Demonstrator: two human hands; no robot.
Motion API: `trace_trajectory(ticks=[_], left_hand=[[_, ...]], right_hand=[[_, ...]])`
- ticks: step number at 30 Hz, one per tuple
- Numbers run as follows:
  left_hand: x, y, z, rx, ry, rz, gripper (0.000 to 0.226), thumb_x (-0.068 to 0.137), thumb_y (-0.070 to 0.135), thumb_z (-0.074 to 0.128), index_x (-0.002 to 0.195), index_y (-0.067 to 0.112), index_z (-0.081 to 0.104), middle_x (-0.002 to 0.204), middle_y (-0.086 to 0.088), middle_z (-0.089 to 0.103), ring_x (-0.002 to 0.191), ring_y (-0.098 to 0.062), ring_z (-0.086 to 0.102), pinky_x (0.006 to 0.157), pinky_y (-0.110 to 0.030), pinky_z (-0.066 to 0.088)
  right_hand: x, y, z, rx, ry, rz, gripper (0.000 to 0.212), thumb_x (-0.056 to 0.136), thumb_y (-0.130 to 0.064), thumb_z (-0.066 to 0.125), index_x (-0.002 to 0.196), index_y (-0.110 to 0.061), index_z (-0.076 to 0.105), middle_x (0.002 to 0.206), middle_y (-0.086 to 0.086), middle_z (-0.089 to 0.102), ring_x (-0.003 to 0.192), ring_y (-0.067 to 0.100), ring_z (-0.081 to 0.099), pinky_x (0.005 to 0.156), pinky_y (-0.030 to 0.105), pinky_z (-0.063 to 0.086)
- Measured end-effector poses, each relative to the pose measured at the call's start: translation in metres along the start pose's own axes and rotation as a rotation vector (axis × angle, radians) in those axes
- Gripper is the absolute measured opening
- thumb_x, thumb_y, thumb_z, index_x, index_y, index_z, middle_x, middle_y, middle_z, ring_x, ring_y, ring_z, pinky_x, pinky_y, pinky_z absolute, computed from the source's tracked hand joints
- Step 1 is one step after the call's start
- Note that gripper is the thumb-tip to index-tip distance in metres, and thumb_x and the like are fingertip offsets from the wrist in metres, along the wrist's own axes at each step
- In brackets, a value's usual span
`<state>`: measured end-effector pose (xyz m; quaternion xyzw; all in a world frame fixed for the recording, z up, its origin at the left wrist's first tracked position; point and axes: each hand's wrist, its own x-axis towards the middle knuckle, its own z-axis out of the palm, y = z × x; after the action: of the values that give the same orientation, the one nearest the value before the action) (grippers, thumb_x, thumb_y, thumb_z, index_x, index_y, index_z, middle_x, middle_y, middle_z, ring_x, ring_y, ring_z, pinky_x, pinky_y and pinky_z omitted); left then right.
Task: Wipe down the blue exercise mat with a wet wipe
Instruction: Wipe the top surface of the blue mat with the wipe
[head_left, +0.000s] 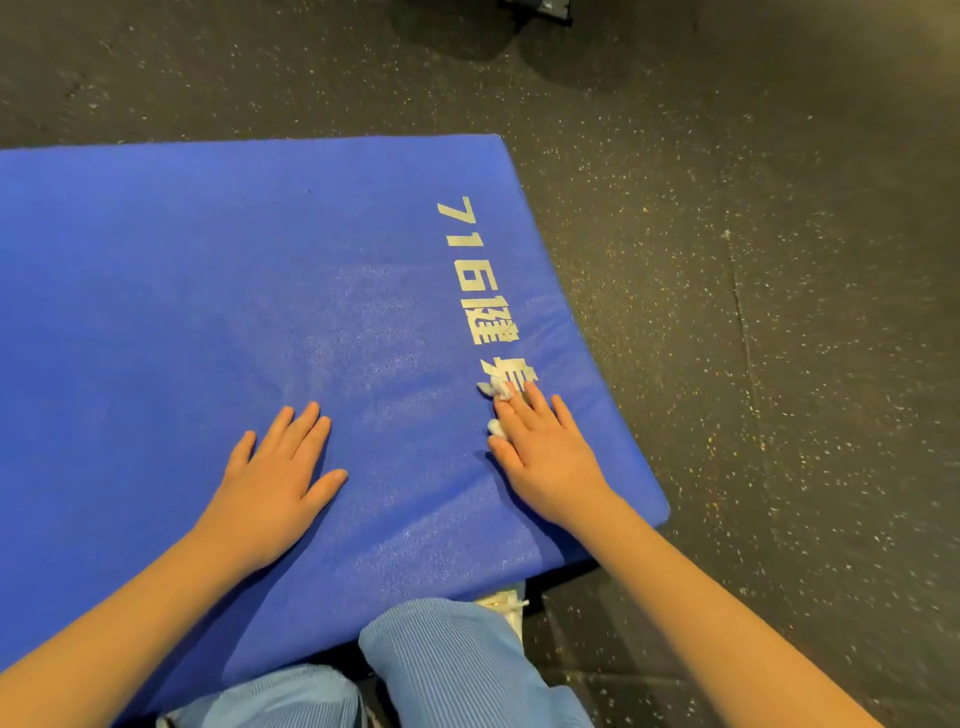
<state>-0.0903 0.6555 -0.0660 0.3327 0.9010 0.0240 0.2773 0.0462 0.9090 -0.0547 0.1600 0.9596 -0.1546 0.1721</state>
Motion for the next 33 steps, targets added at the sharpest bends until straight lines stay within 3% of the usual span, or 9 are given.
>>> trace_trajectory(ticks=[2, 5, 7, 11, 16, 22, 28, 31, 33], left_hand=[[-0.007, 0.000, 0.003, -0.016, -0.005, 0.008, 0.073, 0.096, 0.062, 0.015, 0.154, 0.020, 0.000, 0.158, 0.011, -0.015, 0.146, -0.011, -0.015, 0.119, -0.038, -0.005], [-0.017, -0.003, 0.007, -0.059, 0.020, 0.027, 0.097, 0.072, 0.074, -0.004, 0.154, 0.022, 0.002, 0.154, 0.016, -0.015, 0.145, -0.008, -0.014, 0.118, -0.037, -0.006], [-0.021, -0.005, 0.010, -0.085, 0.032, 0.032, 0.101, 0.068, 0.074, -0.007, 0.154, 0.022, 0.003, 0.152, 0.018, -0.016, 0.144, -0.005, -0.015, 0.118, -0.036, -0.007], [-0.027, -0.007, 0.015, -0.114, 0.050, 0.041, 0.101, 0.068, 0.077, -0.002, 0.154, 0.023, 0.004, 0.152, 0.019, -0.015, 0.141, -0.001, -0.016, 0.117, -0.034, -0.009], [-0.039, -0.009, 0.021, -0.131, 0.110, 0.059, 0.097, 0.073, 0.074, 0.000, 0.154, 0.022, 0.012, 0.153, 0.018, -0.008, 0.143, -0.001, -0.012, 0.118, -0.033, -0.007], [-0.039, -0.008, 0.024, -0.103, 0.141, 0.057, 0.097, 0.074, 0.072, -0.002, 0.153, 0.020, 0.017, 0.160, 0.009, 0.003, 0.147, -0.010, -0.005, 0.119, -0.037, -0.003], [-0.040, -0.007, 0.025, -0.083, 0.136, 0.044, 0.097, 0.073, 0.071, -0.004, 0.154, 0.020, 0.014, 0.161, 0.009, 0.001, 0.148, -0.010, -0.006, 0.119, -0.037, -0.004], [-0.039, -0.007, 0.025, -0.079, 0.136, 0.040, 0.098, 0.072, 0.071, -0.005, 0.154, 0.021, 0.014, 0.161, 0.009, 0.001, 0.148, -0.010, -0.006, 0.119, -0.037, -0.004], [-0.040, -0.007, 0.025, -0.080, 0.141, 0.037, 0.098, 0.072, 0.071, -0.005, 0.154, 0.021, 0.014, 0.161, 0.009, 0.002, 0.148, -0.010, -0.005, 0.119, -0.037, -0.003]], right_hand=[[-0.014, -0.012, 0.006, 0.056, -0.031, -0.047, 0.088, 0.077, -0.059, -0.007, 0.154, -0.023, 0.011, 0.161, -0.013, 0.002, 0.148, 0.015, -0.003, 0.117, 0.034, -0.005], [-0.044, -0.023, 0.011, 0.073, -0.098, -0.211, 0.082, 0.083, -0.060, -0.001, 0.154, -0.022, 0.016, 0.158, -0.018, -0.004, 0.148, 0.013, -0.003, 0.114, 0.028, -0.009], [-0.051, -0.014, 0.008, 0.015, -0.080, -0.193, 0.082, 0.085, -0.062, -0.005, 0.154, -0.021, 0.015, 0.155, -0.021, -0.008, 0.148, 0.014, -0.004, 0.113, 0.028, -0.011], [-0.053, -0.013, 0.007, 0.014, -0.020, -0.045, 0.087, 0.078, -0.057, -0.012, 0.154, -0.022, 0.010, 0.160, -0.017, -0.004, 0.148, 0.014, -0.005, 0.116, 0.030, -0.009], [-0.080, -0.024, 0.013, 0.110, -0.101, -0.217, 0.076, 0.089, -0.058, -0.005, 0.154, -0.022, 0.011, 0.152, -0.022, -0.009, 0.147, 0.007, -0.006, 0.114, 0.024, -0.012], [-0.051, -0.022, 0.015, 0.081, 0.002, -0.013, 0.069, 0.091, -0.050, 0.002, 0.154, -0.024, 0.009, 0.161, -0.012, 0.003, 0.148, 0.014, -0.001, 0.118, 0.031, -0.005], [-0.079, -0.039, 0.020, 0.047, -0.101, -0.325, 0.074, 0.089, -0.051, 0.000, 0.154, -0.018, 0.014, 0.161, -0.010, 0.003, 0.147, 0.009, -0.003, 0.114, 0.025, -0.011], [-0.060, -0.028, 0.015, -0.022, -0.055, -0.224, 0.073, 0.094, -0.054, -0.007, 0.154, -0.018, 0.014, 0.161, -0.007, 0.005, 0.149, 0.015, -0.001, 0.116, 0.030, -0.007], [-0.040, -0.034, 0.011, -0.018, -0.025, -0.120, 0.061, 0.101, -0.045, 0.001, 0.154, -0.016, 0.011, 0.162, -0.005, 0.005, 0.149, 0.018, -0.001, 0.118, 0.034, -0.002]])
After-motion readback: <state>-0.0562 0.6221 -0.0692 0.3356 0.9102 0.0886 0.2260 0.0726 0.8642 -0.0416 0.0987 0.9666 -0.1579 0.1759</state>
